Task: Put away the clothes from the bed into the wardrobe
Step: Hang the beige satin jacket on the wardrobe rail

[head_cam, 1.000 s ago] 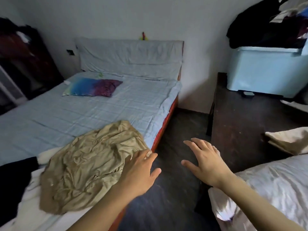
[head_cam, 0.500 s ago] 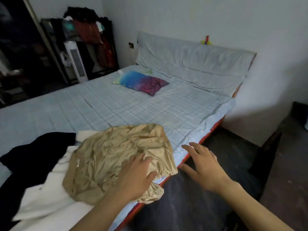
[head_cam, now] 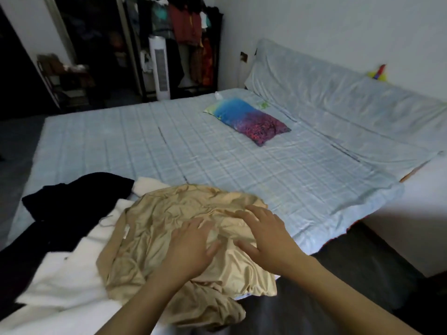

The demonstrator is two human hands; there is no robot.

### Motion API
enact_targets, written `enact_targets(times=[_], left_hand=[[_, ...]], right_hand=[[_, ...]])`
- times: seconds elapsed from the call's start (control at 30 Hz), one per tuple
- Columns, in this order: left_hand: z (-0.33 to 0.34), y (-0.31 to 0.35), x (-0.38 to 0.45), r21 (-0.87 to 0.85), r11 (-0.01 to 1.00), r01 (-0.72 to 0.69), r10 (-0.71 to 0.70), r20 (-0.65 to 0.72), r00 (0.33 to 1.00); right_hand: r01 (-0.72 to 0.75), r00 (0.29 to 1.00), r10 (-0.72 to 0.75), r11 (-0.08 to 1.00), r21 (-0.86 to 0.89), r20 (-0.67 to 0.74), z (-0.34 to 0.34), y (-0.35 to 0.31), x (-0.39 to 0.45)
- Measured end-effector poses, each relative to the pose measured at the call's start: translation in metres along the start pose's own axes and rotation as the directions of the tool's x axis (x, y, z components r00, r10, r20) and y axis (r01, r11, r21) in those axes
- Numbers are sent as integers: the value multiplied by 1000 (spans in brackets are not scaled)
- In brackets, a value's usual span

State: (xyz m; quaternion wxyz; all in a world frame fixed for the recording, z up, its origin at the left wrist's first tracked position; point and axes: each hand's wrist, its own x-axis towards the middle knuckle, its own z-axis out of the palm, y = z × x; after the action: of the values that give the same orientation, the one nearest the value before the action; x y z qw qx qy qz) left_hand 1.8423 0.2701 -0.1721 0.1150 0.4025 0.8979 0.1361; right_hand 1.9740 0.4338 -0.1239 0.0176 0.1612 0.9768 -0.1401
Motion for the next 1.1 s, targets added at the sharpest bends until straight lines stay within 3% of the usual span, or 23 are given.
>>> enact_targets(times=[0.2, 0.37, 0.63, 0.83, 1.0, 1.1], left_hand=[[3, -28, 21, 17, 983, 182, -182, -20, 983], [18, -36, 38, 22, 925, 380, -379, -21, 925], [18, -19, 64, -55, 756, 652, -655, -46, 755], [13, -38, 45, -95, 617, 781, -786, -133, 604], [14, -69, 27, -181, 493, 851, -870, -107, 482], [21, -99, 25, -215, 453, 865, -890, -63, 451]], right_hand=[[149, 987, -150, 989, 10, 50, 8, 13, 71], [279, 947, -288, 957, 78, 144, 26, 41, 130], [470, 843, -495, 868, 159, 210, 26, 65, 242], [610, 728, -652, 757, 234, 213, 40, 19, 276], [689, 633, -723, 689, 225, 277, 67, -18, 302], [717, 608, -730, 674, 177, 313, 86, -42, 325]])
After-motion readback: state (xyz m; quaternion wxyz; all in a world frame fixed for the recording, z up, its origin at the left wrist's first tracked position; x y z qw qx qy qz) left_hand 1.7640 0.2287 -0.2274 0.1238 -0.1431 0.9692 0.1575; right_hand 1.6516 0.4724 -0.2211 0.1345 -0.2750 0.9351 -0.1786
